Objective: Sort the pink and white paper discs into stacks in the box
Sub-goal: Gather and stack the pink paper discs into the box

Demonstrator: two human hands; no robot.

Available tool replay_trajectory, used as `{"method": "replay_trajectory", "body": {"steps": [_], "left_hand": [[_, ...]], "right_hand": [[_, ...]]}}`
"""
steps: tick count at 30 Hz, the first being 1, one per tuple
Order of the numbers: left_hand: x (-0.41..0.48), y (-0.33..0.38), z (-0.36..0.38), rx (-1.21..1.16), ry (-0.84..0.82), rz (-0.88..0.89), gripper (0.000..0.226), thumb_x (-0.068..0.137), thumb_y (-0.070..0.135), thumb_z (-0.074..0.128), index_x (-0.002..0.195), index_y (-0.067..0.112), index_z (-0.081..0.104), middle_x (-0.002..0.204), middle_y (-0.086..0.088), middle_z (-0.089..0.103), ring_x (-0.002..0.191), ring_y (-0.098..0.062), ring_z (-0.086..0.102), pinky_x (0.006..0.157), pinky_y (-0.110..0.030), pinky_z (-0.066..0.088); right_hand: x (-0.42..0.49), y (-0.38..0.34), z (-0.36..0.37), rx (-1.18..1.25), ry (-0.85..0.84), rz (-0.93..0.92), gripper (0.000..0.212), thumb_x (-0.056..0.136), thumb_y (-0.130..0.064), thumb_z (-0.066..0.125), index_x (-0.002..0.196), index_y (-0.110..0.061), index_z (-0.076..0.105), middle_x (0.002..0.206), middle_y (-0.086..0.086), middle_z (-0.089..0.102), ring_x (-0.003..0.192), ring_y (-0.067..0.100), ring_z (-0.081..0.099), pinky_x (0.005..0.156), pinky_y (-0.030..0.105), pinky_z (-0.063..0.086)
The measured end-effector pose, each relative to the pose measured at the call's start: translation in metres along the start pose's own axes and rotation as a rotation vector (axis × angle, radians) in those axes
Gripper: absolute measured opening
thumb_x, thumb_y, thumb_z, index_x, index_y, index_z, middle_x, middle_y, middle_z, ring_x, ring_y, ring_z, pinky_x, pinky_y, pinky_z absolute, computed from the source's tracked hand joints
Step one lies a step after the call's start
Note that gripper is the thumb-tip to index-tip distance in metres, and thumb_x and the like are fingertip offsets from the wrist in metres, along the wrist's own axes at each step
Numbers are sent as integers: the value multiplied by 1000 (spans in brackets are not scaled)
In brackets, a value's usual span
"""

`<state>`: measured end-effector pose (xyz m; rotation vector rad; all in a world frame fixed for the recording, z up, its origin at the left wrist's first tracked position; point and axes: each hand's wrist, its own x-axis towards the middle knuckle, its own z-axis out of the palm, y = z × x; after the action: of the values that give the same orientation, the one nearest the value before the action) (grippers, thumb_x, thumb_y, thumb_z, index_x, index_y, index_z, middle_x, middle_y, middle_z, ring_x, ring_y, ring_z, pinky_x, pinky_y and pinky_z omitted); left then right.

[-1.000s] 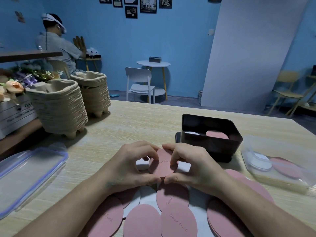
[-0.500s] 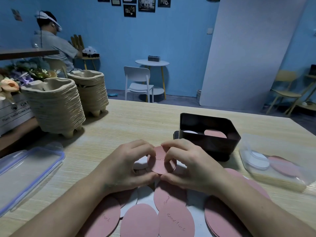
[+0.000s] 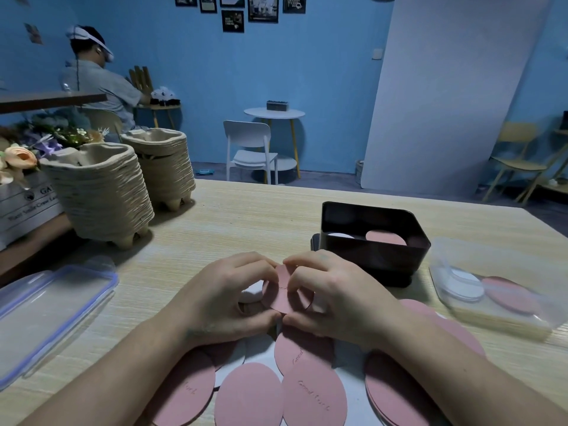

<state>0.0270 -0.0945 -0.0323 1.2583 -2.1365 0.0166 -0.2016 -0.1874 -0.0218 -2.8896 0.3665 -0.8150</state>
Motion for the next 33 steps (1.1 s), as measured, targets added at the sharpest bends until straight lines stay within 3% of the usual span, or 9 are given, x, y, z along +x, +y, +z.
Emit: {"method": "replay_trajectory", "body": {"steps": [6, 11, 15, 19, 23, 30, 33], "left_hand": [[-2, -1, -3, -12, -17, -40, 35, 81, 40, 86, 103, 20, 68, 114, 10, 67, 106, -14, 67, 81, -41, 56], [-3, 3, -13, -23, -47, -77, 42, 84, 46, 81, 116, 23, 66, 122, 12, 66, 113, -9, 66, 88, -40, 55], [-11, 11, -23, -84, -27, -195, 50, 84, 46, 76, 128, 26, 63, 120, 17, 67, 113, -7, 66, 90, -33, 55], [-41, 16, -32, -32, 11, -283, 36, 90, 50, 70, 120, 29, 67, 110, 23, 68, 106, -5, 68, 84, -28, 56], [-67, 15, -43, 73, -31, -378, 29, 90, 54, 66, 110, 33, 67, 103, 24, 67, 101, -2, 65, 83, -32, 56], [-69, 20, -49, 102, -210, -429, 60, 78, 70, 70, 128, 37, 60, 119, 25, 61, 116, 3, 55, 99, -26, 49], [-69, 16, -53, 74, -203, -439, 59, 78, 64, 65, 131, 38, 59, 124, 25, 59, 123, 1, 52, 104, -26, 45]], "right_hand": [[-1, -1, -2, 72, -50, 27, 31, 88, -46, 78, 98, -19, 63, 135, 1, 61, 122, 17, 57, 100, 17, 42], [-2, -3, 0, 130, -22, 25, 31, 90, -54, 70, 98, -25, 61, 136, 2, 62, 124, 20, 60, 100, 28, 49], [-2, -7, -3, 149, -10, 6, 34, 92, -55, 68, 100, -22, 63, 131, 1, 63, 126, 16, 58, 100, 27, 48], [-2, -14, -2, 122, -23, -25, 37, 90, -56, 68, 100, -21, 63, 131, 2, 63, 119, 20, 62, 96, 35, 52], [-4, -19, -1, 113, -42, -44, 35, 89, -53, 69, 101, -22, 63, 133, 2, 62, 114, 22, 65, 90, 37, 56], [-8, -15, -3, 109, -72, -36, 37, 89, -55, 70, 102, -21, 64, 137, 3, 61, 121, 20, 63, 97, 32, 53], [-10, -10, -4, 112, -79, -22, 35, 89, -54, 72, 100, -22, 64, 138, 2, 61, 124, 18, 62, 99, 30, 52]]}}
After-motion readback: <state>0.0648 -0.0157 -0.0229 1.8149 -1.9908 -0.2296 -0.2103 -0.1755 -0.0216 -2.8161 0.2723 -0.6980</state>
